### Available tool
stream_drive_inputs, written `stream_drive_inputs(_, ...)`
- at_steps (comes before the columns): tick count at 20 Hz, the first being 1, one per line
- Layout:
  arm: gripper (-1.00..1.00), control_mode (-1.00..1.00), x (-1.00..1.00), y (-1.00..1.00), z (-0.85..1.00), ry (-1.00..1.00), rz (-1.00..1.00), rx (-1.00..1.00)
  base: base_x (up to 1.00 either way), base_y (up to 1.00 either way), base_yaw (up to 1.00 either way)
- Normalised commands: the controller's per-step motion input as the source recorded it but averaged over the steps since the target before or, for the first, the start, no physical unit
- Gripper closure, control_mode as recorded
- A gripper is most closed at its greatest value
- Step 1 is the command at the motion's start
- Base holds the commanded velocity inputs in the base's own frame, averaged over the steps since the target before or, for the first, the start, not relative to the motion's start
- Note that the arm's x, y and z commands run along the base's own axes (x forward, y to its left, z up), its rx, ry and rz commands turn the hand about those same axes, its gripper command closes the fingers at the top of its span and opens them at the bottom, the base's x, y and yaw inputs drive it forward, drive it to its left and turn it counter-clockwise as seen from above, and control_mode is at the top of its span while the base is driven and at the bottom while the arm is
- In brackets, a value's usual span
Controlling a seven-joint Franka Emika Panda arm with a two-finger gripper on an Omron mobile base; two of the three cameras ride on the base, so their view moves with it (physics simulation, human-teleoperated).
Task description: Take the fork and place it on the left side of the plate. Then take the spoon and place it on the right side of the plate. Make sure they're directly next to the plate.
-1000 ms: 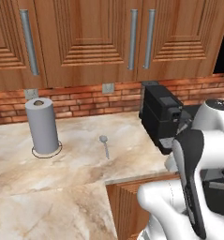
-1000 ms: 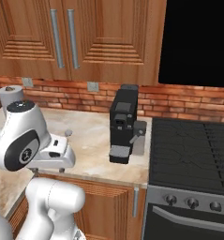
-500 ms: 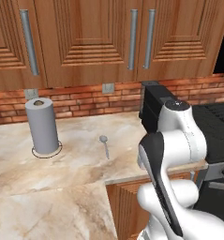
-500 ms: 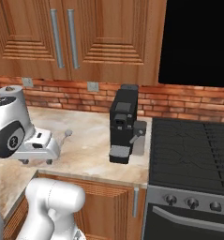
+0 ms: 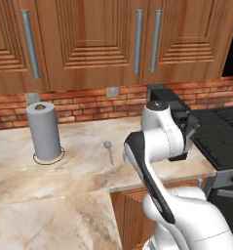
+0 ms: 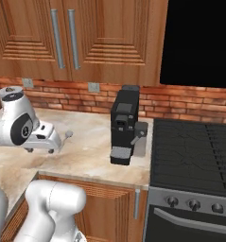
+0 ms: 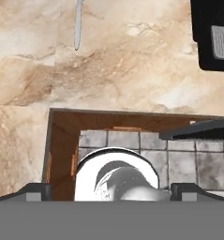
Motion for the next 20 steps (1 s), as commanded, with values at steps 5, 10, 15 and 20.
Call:
stream_drive_inputs(5,-1.0,-1.0,0.87,0.39,-0.21,0.14,0.0,0.0,0.0,0.0,0.0)
stream_drive_inputs(10,-1.0,-1.0,0.83,0.32,-0.22,0.21,0.0,-0.03,0.0,0.0,0.0)
stream_drive_inputs(15,-1.0,-1.0,0.8,0.2,-0.3,0.18,0.0,-0.02,0.0,0.0,0.0)
stream_drive_inputs(20,-1.0,-1.0,0.67,0.12,-0.33,0.17,0.0,-0.03,0.0,0.0,0.0)
